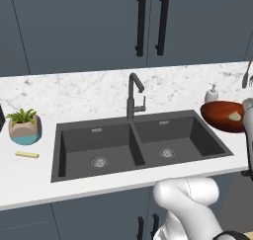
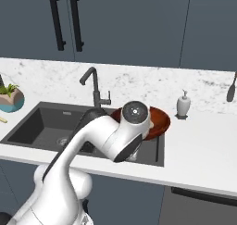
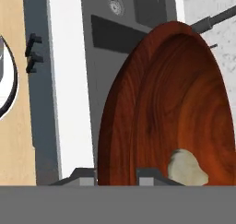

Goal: Pick the garlic from the sink and place it in the bowl. Then pick the bowl and place it in the microwave. Then close the microwave door and press the start button.

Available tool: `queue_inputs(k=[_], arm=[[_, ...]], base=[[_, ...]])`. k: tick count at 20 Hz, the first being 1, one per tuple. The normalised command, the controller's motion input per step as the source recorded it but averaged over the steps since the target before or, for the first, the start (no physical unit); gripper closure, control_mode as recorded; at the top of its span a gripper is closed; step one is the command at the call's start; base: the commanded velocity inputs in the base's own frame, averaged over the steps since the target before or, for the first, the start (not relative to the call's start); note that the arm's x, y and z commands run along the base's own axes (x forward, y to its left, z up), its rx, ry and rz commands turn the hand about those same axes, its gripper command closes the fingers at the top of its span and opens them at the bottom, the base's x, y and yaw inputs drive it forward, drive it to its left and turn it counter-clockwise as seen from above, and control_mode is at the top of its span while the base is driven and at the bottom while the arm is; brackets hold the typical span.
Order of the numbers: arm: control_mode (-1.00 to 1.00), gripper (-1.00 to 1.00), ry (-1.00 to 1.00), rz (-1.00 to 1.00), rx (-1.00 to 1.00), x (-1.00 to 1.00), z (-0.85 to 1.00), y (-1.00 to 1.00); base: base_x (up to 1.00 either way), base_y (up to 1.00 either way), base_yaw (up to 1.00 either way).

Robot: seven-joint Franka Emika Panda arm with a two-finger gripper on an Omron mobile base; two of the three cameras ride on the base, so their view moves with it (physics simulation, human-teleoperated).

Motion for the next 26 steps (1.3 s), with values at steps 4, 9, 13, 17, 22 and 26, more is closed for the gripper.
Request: queue_inputs(k=[4,9,13,17,22,26], arm=[[-1.00,1.00,0.00,0.19,-0.12,-0.46,0.68,0.65],[-1.00,1.00,-0.03,0.00,-0.02,-0.40,0.57,0.67],[-1.00,1.00,-0.15,0.00,0.00,-0.38,0.65,0.49],[-1.00,1.00,-0.20,0.00,0.00,-0.34,0.60,0.54],[-1.00,1.00,-0.01,0.00,0.00,-0.23,0.47,0.36],[-1.00,1.00,0.00,0.00,0.00,-0.14,0.39,0.39]], base=[[0.00,0.00,0.00],[0.00,0.00,0.00],[0.00,0.00,0.00],[0.00,0.00,0.00],[0.00,0.00,0.00],[0.00,0.00,0.00]])
